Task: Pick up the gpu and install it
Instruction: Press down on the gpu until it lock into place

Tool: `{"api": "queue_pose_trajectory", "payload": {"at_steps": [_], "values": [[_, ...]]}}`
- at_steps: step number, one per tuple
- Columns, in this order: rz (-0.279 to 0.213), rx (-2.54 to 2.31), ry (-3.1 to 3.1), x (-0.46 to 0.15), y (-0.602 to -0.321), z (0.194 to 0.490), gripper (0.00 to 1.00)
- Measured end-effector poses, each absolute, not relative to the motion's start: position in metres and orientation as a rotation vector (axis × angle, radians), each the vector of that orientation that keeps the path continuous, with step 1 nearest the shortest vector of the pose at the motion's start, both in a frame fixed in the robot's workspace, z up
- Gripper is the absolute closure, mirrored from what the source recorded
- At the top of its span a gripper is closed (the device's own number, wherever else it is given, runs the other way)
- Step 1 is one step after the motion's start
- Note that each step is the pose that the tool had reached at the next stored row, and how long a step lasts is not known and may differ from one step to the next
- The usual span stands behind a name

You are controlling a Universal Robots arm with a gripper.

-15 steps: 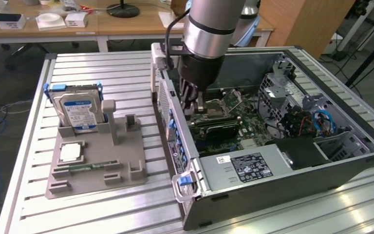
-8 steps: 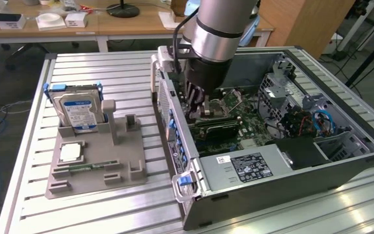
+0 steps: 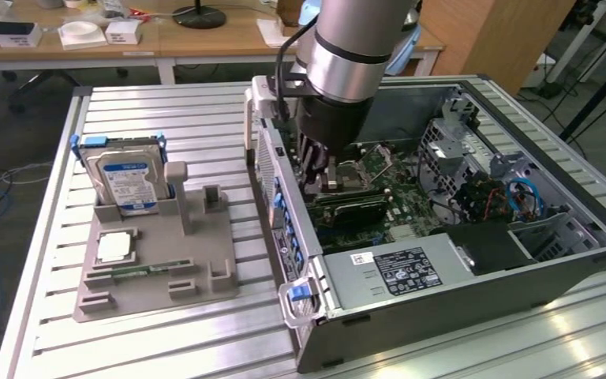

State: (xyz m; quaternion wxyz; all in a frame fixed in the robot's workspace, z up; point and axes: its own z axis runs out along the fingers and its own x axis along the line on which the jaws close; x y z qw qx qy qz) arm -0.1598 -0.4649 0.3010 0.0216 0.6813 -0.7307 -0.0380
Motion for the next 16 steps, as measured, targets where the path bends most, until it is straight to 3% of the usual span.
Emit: {"api": "queue_pose_trajectory", "payload": {"at_steps": [16], "values": [[-0.118, 2.099, -2.276, -0.1646, -0.4631, 0.2975, 0.89]]}}
